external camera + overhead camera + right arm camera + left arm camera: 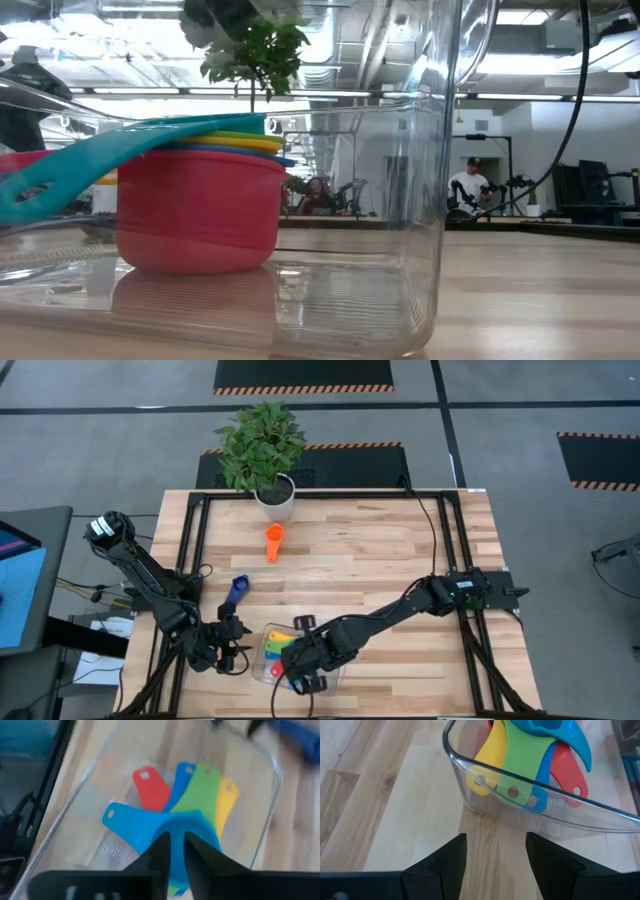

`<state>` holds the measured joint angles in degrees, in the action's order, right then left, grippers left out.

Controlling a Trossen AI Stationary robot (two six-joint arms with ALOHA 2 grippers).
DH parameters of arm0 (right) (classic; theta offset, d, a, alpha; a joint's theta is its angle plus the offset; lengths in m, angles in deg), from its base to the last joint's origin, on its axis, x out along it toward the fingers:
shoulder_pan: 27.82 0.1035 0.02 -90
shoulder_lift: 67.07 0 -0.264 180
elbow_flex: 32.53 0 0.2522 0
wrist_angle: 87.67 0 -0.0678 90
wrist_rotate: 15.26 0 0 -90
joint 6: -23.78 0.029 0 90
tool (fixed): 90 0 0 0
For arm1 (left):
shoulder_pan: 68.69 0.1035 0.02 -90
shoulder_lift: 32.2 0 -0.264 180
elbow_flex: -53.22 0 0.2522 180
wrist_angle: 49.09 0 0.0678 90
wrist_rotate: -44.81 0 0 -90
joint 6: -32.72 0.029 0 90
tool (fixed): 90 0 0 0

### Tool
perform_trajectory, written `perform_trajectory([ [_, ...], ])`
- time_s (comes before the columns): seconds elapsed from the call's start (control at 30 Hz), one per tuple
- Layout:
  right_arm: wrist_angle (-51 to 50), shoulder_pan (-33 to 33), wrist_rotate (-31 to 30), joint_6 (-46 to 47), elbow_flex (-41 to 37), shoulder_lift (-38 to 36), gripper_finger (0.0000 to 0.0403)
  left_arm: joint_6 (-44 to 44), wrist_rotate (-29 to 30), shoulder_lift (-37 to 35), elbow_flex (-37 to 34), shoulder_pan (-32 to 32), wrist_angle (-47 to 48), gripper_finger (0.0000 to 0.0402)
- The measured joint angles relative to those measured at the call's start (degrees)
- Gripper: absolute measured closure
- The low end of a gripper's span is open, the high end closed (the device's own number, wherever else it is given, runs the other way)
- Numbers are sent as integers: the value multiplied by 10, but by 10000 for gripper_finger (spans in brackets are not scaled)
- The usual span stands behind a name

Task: Nest measuring cups in basket
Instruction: Stack the light blue measuring cup on top of the green measuring cup

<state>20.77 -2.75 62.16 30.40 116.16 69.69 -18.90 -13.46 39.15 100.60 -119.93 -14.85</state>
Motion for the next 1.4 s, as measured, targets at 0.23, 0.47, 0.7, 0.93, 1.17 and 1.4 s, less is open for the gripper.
perform_trajectory([
  [0.23, 6, -22, 1, -99, 0, 0, 260, -15, -12, 0, 0, 0, 2, 210],
  [0.47, -5, -46, 17, -117, -3, 4, 220, -17, -14, 0, 0, 0, 4, 210],
  [0.7, -4, -45, 54, -117, -3, 4, 222, -21, -14, 0, 0, 0, 6, 210],
  [0.93, 4, -47, 53, -116, -3, 4, 237, -25, -8, 0, 0, 0, 6, 210],
  [1.17, 35, -46, 53, -116, -22, 4, 241, -27, -3, 0, 0, 0, 6, 210],
  [1.4, 40, -50, 52, -116, -44, 4, 236, -29, 2, 0, 0, 0, 6, 210],
])
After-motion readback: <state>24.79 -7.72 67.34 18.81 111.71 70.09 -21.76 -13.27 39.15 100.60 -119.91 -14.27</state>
